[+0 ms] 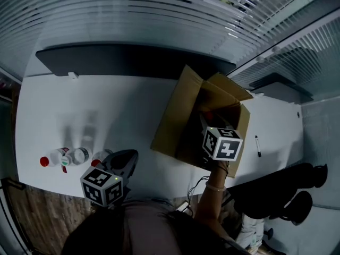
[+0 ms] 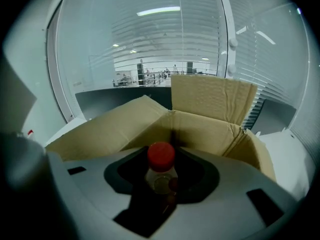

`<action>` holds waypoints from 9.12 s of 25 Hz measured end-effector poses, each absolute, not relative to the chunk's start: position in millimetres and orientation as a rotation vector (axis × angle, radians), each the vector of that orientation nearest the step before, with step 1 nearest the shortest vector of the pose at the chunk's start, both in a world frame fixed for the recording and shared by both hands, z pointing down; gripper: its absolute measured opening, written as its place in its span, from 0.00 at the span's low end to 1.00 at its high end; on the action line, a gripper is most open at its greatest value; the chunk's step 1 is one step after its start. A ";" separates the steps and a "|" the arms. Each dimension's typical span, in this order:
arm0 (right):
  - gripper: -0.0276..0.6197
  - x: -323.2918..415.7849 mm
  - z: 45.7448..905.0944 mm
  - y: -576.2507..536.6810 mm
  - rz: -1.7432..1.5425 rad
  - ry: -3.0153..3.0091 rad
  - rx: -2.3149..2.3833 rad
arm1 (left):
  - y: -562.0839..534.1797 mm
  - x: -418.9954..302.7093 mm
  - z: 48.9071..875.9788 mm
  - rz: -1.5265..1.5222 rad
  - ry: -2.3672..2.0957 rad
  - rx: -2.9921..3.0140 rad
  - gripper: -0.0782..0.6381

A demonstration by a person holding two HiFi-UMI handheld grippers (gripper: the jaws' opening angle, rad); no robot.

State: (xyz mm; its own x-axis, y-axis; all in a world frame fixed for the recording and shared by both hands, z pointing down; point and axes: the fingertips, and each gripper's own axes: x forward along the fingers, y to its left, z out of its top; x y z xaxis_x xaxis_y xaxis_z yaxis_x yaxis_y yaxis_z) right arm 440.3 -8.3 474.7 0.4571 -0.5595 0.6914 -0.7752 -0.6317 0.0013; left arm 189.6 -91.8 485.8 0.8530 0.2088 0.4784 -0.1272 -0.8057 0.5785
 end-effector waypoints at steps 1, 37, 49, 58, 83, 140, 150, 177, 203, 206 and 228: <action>0.32 440.0 474.4 -8.0 0.958 -1.138 2.394 | -91.2 189.8 485.2 0.712 0.060 2.406 0.12; 0.31 403.0 354.5 27.5 0.627 -1.166 2.529 | -58.1 164.1 448.5 0.668 0.138 2.531 0.12; 0.31 371.1 300.4 41.4 0.468 -1.228 2.572 | -37.7 152.3 433.3 0.634 0.194 2.567 0.12; 0.31 347.7 282.1 51.5 0.411 -1.231 2.563 | -25.1 142.3 424.1 0.620 0.232 2.586 0.12; 0.31 259.7 233.9 73.9 0.262 -1.345 2.560 | 7.3 111.8 417.1 0.641 0.354 2.595 0.12; 0.31 147.2 325.7 -5.1 0.358 -2.014 1.951 | 9.8 15.4 430.7 0.462 -0.391 2.531 0.12; 0.31 121.4 369.3 -33.0 0.474 -1.961 1.917 | -11.4 -23.7 425.7 0.452 -0.440 2.512 0.12; 0.31 116.6 457.4 -52.0 0.639 -1.804 1.889 | -34.4 -54.6 440.5 0.544 -0.441 2.472 0.12; 0.31 115.7 470.8 -45.0 0.658 -1.769 1.980 | -35.6 -35.6 435.1 0.587 -0.294 2.538 0.12; 0.31 116.5 472.1 -41.3 0.678 -1.750 2.004 | -35.8 -37.8 433.8 0.586 -0.272 2.549 0.12; 0.32 70.3 448.5 25.4 0.671 -1.492 2.314 | -24.1 -106.5 429.4 0.555 -0.027 2.621 0.12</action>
State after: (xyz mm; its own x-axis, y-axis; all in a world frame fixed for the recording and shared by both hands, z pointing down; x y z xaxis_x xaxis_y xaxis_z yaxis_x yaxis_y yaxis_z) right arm 70.3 25.4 448.5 0.3491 -0.7680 0.5369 -0.9113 -0.4118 0.0036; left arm -106.5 -24.1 429.4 0.9186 0.0735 0.3883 -0.1110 -0.8950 0.4320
